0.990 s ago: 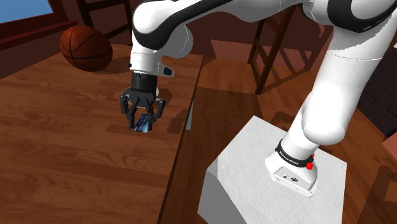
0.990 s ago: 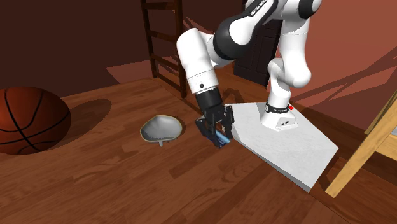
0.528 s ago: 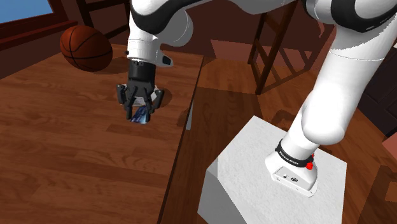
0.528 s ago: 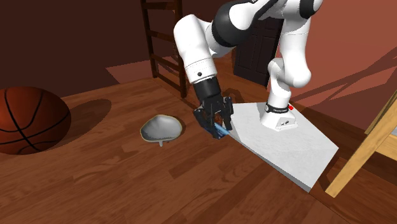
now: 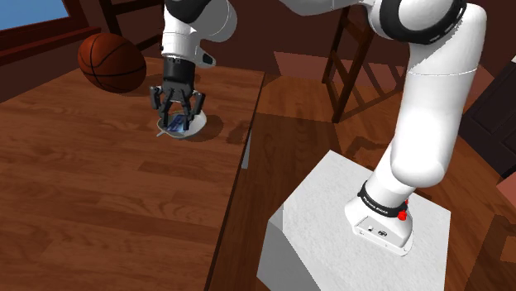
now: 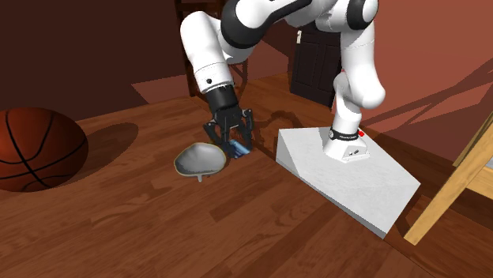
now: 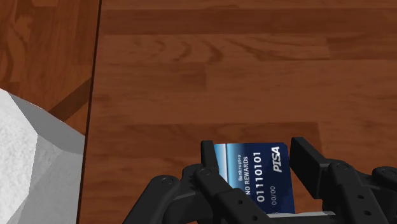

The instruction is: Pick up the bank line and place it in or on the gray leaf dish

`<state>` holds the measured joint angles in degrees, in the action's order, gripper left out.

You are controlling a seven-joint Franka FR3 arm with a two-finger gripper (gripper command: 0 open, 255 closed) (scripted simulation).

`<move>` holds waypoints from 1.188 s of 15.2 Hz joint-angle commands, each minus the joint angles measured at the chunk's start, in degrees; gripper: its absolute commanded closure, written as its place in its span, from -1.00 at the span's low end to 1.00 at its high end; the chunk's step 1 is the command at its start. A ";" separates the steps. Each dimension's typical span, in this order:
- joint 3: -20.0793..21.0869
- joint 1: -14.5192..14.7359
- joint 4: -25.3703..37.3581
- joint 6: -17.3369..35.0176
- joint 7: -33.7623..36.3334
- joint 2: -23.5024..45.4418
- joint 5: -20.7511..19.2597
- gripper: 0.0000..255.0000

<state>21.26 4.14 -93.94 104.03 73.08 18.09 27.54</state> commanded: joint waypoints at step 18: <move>-3.56 -1.93 23.98 -8.39 -3.00 18.93 -5.88 1.00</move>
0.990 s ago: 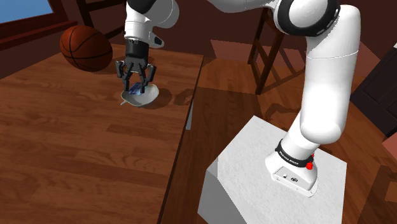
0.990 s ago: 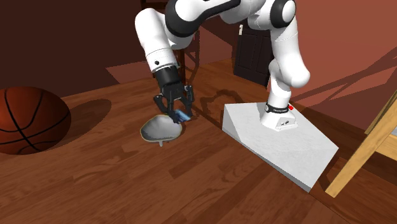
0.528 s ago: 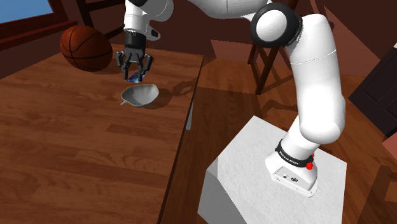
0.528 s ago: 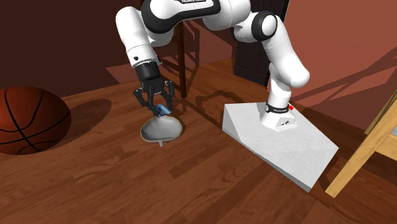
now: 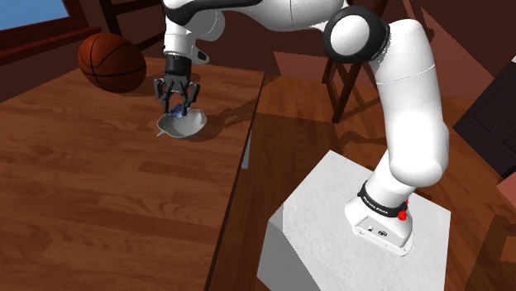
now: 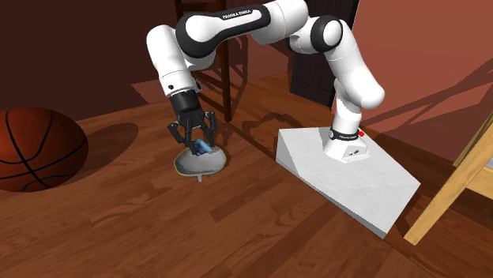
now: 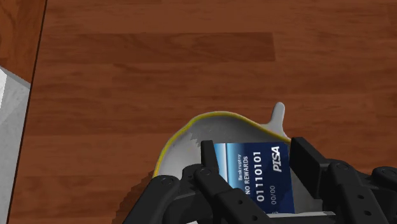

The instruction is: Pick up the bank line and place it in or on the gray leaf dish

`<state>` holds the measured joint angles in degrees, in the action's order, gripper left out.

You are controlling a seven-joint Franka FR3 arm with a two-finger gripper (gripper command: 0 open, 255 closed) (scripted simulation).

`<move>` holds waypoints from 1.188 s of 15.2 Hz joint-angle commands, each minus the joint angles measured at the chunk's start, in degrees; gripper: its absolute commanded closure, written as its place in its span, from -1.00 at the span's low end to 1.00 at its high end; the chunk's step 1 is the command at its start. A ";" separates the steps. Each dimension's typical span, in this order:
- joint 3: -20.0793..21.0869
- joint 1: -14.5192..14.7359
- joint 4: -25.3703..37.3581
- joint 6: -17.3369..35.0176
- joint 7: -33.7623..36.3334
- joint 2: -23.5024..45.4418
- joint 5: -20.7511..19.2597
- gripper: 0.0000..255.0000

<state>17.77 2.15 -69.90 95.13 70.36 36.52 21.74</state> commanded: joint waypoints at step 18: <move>-0.31 0.11 -3.92 5.00 -2.39 1.64 -0.03 -1.00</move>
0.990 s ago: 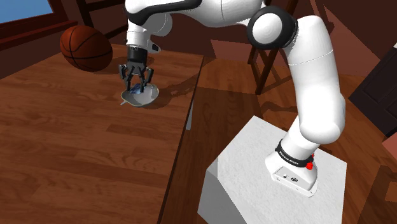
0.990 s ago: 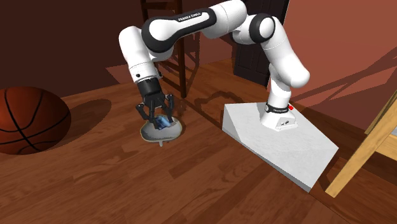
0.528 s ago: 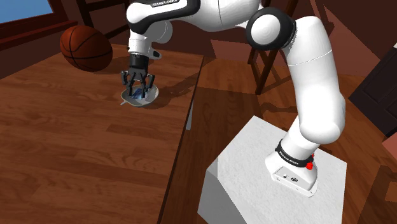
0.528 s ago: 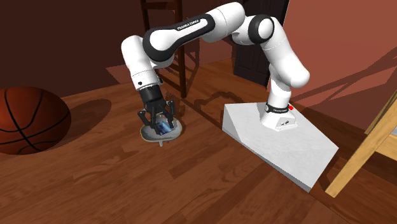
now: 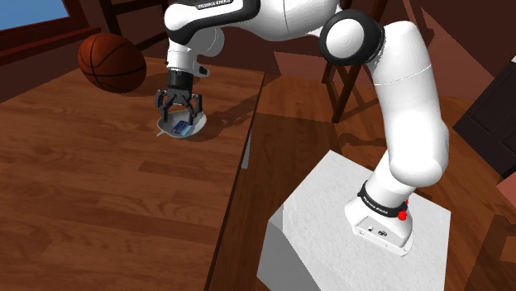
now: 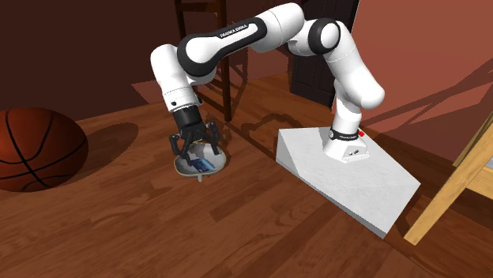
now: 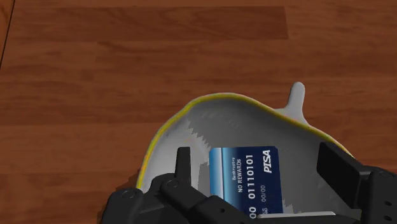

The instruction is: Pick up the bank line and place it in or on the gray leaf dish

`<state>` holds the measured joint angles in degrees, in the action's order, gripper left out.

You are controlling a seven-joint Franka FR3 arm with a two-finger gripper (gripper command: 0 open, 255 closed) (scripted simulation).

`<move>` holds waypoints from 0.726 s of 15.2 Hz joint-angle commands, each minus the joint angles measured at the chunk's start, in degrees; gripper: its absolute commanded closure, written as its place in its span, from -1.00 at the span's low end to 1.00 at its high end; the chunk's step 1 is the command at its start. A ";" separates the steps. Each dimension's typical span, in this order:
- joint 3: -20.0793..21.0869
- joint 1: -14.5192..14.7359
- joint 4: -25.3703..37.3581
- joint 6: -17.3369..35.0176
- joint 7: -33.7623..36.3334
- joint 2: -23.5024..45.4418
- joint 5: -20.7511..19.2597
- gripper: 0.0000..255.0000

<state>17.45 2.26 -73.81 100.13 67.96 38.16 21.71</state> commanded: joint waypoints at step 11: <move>-0.37 -1.21 8.40 -7.42 1.17 1.35 -0.73 -1.00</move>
<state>17.09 1.06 -65.53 92.82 69.12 39.48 20.99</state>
